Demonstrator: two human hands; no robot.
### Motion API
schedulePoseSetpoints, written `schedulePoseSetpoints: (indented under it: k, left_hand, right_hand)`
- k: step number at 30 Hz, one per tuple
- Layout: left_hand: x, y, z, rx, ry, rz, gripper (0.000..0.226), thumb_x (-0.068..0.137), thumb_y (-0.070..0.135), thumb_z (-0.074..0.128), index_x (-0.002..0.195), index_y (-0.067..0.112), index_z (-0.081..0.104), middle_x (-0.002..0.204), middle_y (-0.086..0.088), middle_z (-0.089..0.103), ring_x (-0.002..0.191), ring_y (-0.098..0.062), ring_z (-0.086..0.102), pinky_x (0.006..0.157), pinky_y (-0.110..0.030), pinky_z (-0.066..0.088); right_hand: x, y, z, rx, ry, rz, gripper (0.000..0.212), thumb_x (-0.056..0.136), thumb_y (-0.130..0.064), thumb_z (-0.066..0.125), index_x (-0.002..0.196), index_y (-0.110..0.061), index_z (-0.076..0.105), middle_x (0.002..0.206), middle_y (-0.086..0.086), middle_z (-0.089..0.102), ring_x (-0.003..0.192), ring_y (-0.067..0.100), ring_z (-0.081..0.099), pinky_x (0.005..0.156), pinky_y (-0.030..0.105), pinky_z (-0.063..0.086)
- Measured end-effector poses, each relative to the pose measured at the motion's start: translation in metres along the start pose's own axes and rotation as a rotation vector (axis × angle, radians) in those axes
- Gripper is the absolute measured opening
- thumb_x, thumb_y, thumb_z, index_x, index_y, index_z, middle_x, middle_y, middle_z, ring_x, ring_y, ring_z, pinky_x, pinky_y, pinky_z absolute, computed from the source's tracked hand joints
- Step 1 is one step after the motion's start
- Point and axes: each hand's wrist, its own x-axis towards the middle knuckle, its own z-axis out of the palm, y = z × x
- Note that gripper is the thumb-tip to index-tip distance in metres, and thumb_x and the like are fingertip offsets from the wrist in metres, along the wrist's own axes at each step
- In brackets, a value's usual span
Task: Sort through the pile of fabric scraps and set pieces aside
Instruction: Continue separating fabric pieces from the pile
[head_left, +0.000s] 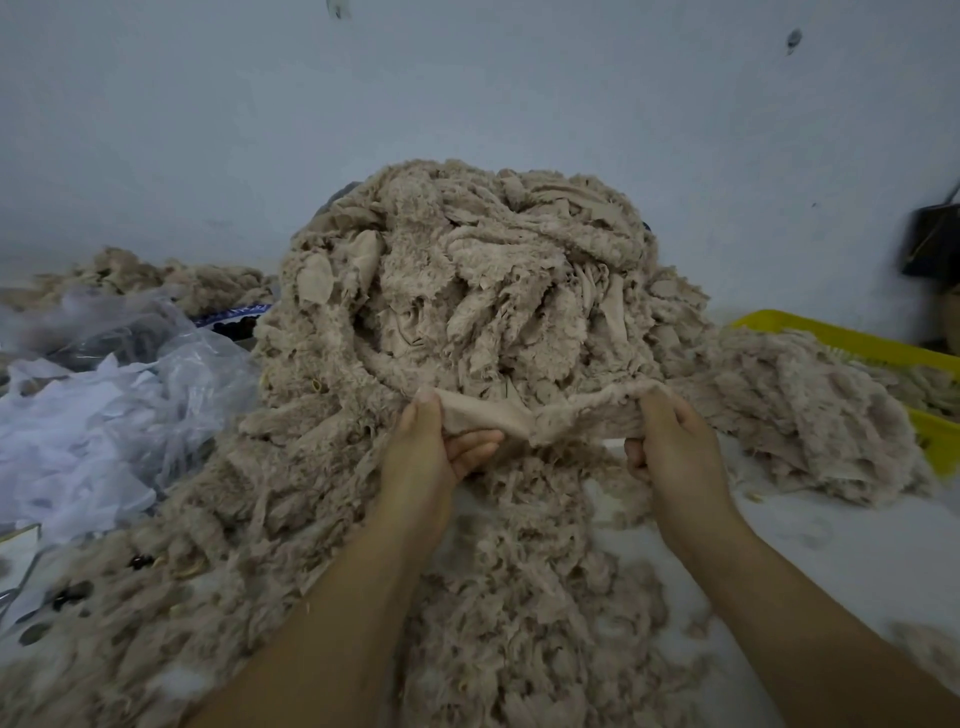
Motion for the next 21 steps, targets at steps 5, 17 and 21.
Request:
schedulePoseSetpoints:
  k: [5, 17, 21]
  left_hand:
    - [-0.015, -0.01, 0.007, 0.69, -0.348, 0.134, 0.088, 0.061, 0.094, 0.05, 0.128, 0.037, 0.052, 0.125, 0.017, 0.061, 0.102, 0.008, 0.059, 0.079, -0.016, 0.048]
    - [-0.018, -0.006, 0.005, 0.219, -0.448, -0.083, 0.02, 0.1, 0.021, 0.056, 0.099, 0.024, 0.076, 0.095, -0.005, 0.078, 0.084, -0.017, 0.076, 0.062, -0.025, 0.058]
    - [-0.003, 0.01, -0.006, -0.136, -0.329, 0.013, 0.026, 0.099, 0.019, 0.05, 0.11, 0.0, 0.064, 0.082, -0.008, 0.075, 0.072, -0.009, 0.072, 0.067, -0.023, 0.056]
  right_hand:
    - [-0.01, -0.004, 0.007, -0.093, -0.177, -0.04, 0.036, 0.096, -0.046, 0.056, 0.079, -0.015, 0.062, 0.066, -0.002, 0.062, 0.058, 0.011, 0.06, 0.054, 0.028, 0.049]
    - [-0.009, -0.009, 0.009, -0.115, -0.063, -0.163, 0.056, 0.089, -0.063, 0.051, 0.055, -0.018, 0.055, 0.04, -0.002, 0.031, 0.035, 0.015, 0.027, 0.049, 0.03, 0.028]
    - [-0.001, -0.01, -0.002, -0.072, 0.089, -0.106, 0.057, 0.095, -0.058, 0.05, 0.049, -0.027, 0.053, 0.039, -0.009, 0.034, 0.034, 0.007, 0.026, 0.05, 0.028, 0.027]
